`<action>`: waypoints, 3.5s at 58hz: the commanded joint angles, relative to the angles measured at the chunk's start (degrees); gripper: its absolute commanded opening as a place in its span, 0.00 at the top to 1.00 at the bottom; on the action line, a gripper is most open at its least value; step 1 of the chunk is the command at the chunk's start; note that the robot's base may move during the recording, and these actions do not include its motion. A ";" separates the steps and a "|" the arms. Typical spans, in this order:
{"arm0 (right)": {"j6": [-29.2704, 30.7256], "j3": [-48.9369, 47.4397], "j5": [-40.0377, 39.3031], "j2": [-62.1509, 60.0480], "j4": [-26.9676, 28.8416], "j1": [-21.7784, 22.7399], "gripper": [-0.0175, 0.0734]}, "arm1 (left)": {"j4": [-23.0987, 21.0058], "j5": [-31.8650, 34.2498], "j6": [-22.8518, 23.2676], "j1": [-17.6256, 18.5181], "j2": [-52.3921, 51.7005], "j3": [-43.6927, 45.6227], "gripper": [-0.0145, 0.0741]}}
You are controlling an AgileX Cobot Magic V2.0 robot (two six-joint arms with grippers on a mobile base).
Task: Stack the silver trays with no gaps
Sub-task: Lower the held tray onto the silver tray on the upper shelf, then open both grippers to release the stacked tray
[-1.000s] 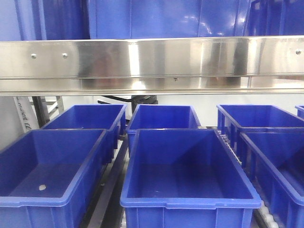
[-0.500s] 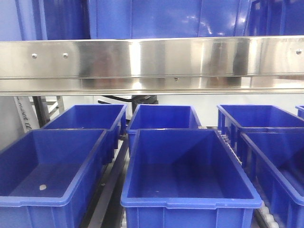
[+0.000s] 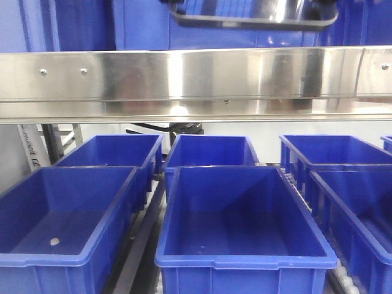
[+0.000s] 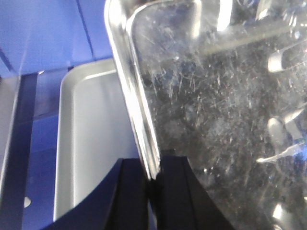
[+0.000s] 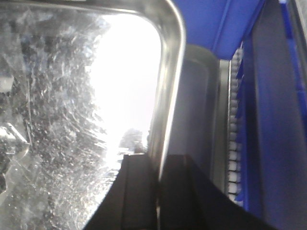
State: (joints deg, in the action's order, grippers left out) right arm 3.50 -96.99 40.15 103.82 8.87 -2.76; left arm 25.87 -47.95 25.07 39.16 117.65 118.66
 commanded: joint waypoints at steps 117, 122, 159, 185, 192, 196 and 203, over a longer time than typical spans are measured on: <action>4.64 29.32 -6.73 -50.01 0.93 0.27 0.90 | 4.30 8.42 -1.52 -1.52 -33.99 -17.42 0.83; 4.64 35.40 -8.98 -56.82 0.93 0.27 0.90 | 3.81 11.65 -1.52 -1.52 -39.70 -24.94 0.83; 4.64 58.60 -4.32 -95.13 5.41 0.27 0.90 | 2.57 19.59 0.51 -1.52 -89.99 -66.12 0.84; 4.64 59.20 -4.25 -98.63 5.41 0.27 0.90 | 2.31 9.87 0.51 -1.52 -105.22 -72.30 0.84; 4.64 59.20 -4.25 -98.63 5.41 0.27 0.90 | 2.31 9.98 0.51 -1.52 -105.78 -72.30 0.84; 4.64 59.20 -4.37 -98.63 5.41 0.27 0.90 | 2.31 9.98 0.51 -1.52 -105.78 -72.30 0.84; 4.64 59.20 -4.60 -98.63 5.41 0.27 0.90 | 2.31 9.98 0.51 -1.52 -105.78 -72.30 0.84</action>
State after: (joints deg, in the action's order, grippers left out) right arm 7.65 -37.85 36.97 5.46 14.29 -2.76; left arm 28.35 -38.42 25.36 37.51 12.13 46.51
